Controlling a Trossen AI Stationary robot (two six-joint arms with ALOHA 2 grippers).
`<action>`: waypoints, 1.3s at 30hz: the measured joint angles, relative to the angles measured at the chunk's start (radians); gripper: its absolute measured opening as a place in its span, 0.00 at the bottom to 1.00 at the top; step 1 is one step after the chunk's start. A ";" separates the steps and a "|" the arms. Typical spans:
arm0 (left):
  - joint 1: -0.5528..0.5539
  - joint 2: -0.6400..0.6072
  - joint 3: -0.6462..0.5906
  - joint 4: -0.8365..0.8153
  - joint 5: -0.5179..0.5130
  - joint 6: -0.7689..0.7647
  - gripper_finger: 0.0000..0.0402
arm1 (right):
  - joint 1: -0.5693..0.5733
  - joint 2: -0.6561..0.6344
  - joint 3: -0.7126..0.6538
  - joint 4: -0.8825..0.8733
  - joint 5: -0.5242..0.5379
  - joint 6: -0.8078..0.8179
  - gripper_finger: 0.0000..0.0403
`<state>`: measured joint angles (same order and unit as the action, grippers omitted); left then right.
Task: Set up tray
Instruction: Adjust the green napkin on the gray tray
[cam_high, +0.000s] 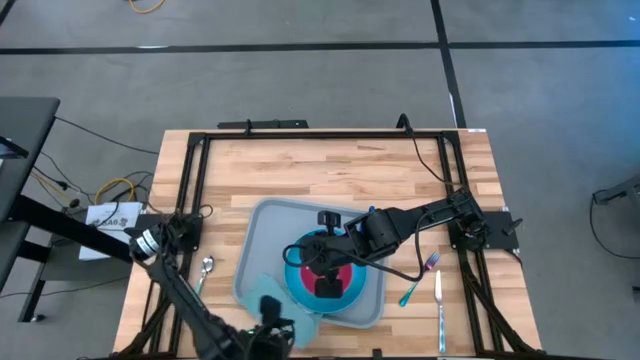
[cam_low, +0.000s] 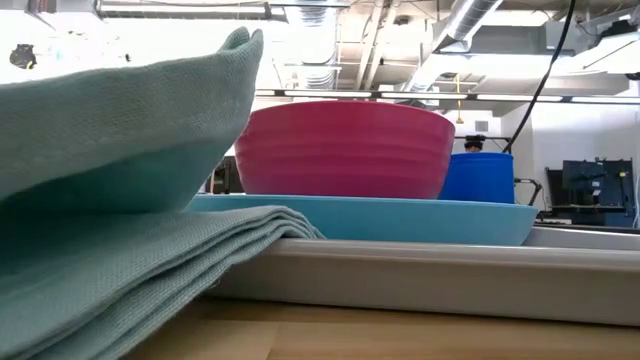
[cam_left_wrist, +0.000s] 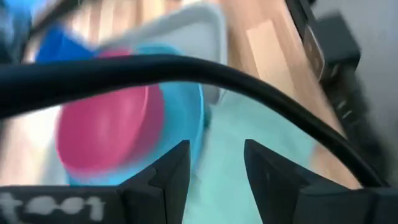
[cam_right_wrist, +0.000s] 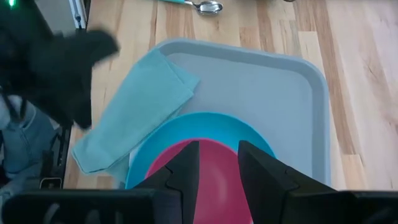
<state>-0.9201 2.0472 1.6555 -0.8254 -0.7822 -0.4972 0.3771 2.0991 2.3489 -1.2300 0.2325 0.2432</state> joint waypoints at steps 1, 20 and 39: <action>-0.013 -0.001 0.007 -0.031 -0.001 -0.120 0.35 | 0.000 0.000 0.000 -0.005 0.000 0.000 0.25; -0.185 0.000 -0.184 -0.431 0.281 -1.643 0.27 | 0.001 0.000 0.000 -0.065 0.002 0.072 0.25; -0.101 0.000 -0.207 -0.380 0.227 -1.536 0.26 | -0.007 0.000 0.000 -0.061 0.005 -0.007 0.25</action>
<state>-1.0209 2.0472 1.4483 -1.2055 -0.5549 -2.0335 0.3704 2.0991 2.3489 -1.2910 0.2371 0.2364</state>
